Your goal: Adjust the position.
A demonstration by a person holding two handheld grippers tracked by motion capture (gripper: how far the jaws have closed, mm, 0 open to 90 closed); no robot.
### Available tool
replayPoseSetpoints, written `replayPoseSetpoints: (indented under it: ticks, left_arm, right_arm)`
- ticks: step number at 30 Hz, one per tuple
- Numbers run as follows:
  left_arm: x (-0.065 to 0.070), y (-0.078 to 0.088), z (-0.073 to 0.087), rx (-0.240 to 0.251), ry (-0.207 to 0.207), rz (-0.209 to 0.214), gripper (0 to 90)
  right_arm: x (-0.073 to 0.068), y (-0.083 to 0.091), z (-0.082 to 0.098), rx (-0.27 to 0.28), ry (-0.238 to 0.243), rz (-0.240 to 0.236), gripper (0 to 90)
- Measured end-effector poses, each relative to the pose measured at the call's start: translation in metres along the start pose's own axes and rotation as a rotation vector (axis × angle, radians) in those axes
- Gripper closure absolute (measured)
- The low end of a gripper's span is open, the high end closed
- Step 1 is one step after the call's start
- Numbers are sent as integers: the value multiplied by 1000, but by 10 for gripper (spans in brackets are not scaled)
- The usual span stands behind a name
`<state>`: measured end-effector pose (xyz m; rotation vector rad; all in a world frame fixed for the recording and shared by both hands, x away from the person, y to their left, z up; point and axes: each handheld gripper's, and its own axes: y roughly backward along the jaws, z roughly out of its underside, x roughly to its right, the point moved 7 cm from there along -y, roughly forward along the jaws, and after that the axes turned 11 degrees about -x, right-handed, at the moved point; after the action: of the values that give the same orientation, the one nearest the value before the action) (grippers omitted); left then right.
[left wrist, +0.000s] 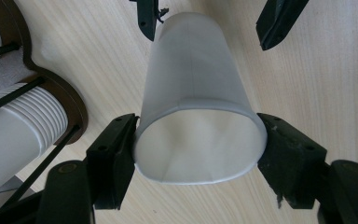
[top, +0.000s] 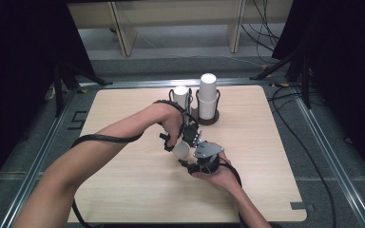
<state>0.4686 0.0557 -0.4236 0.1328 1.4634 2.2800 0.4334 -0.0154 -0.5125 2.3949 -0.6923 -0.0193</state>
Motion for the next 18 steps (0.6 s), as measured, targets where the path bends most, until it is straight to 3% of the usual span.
replayPoseSetpoints:
  ticks: [9,11,12,18]
  left_arm:
    - [-1,0,0,4,1,-3,312]
    - [-1,0,0,6,3,-2,312]
    - [-1,0,-1,9,5,-2,312]
    - [-1,1,-1,7,4,0,312]
  right_arm:
    - [-1,-1,1,5,-10,13,281]
    - [-1,-2,1,5,-3,21,283]
    - [3,-3,2,-5,23,44,284]
    - [2,-5,2,-5,23,46,289]
